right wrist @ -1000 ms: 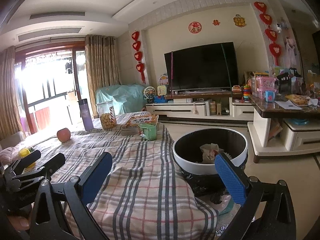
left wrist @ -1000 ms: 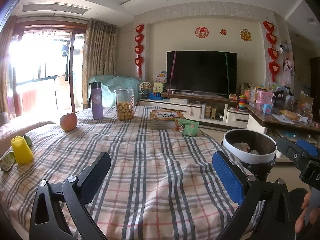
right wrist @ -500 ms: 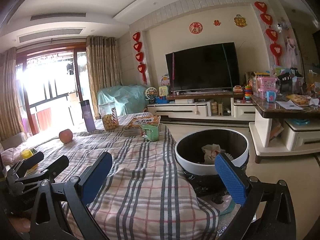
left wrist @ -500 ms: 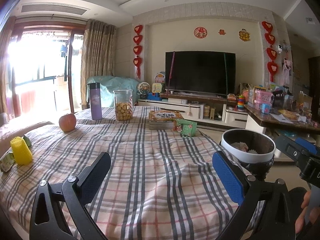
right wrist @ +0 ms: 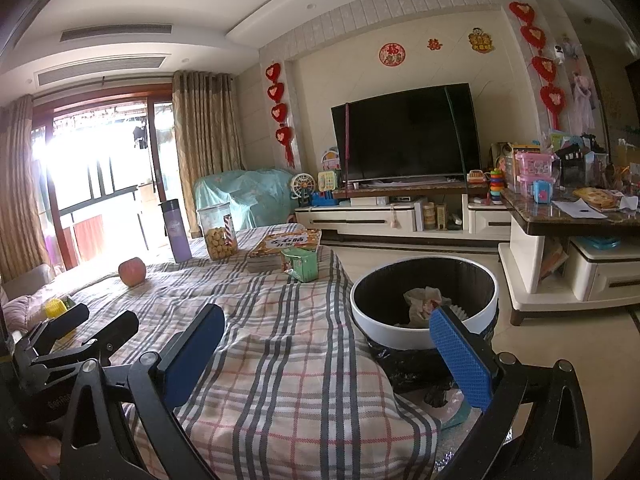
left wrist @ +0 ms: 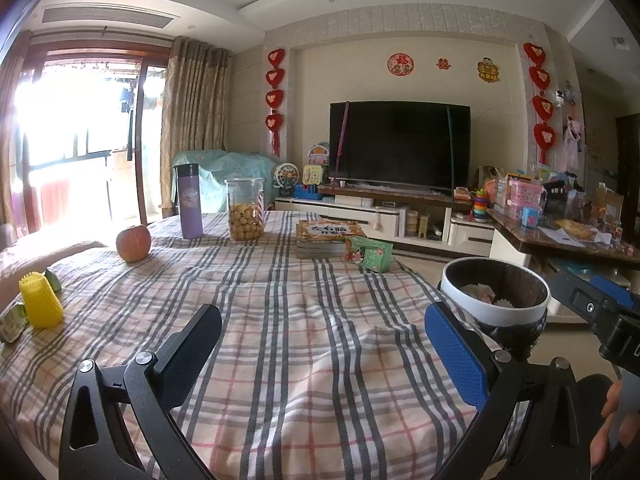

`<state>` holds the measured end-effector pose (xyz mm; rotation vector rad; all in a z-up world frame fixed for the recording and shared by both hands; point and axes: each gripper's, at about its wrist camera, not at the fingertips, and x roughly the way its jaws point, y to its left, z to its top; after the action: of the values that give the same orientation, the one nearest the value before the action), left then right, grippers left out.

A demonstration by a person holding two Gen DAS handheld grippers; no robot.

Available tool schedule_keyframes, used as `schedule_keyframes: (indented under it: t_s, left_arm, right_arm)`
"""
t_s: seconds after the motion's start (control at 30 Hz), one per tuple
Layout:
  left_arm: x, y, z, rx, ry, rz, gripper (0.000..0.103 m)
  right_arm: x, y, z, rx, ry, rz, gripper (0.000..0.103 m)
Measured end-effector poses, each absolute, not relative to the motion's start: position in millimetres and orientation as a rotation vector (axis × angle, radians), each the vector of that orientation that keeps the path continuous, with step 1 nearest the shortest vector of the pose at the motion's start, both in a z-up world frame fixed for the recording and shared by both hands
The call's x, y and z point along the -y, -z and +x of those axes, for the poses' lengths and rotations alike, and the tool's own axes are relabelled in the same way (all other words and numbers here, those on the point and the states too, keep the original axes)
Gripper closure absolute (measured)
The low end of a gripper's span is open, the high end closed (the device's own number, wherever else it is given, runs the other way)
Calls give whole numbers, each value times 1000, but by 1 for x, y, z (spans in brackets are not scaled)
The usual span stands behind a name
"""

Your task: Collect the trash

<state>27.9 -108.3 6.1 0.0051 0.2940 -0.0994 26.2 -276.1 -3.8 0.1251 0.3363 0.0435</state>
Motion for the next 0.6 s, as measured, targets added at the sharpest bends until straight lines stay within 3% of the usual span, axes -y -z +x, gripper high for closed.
schedule_keyframes:
  t_s: [0.6]
  left_arm:
    - [112,-4,29,-300,111,9,1]
  right_arm:
    - [274,1,26,-332,-52,135,0]
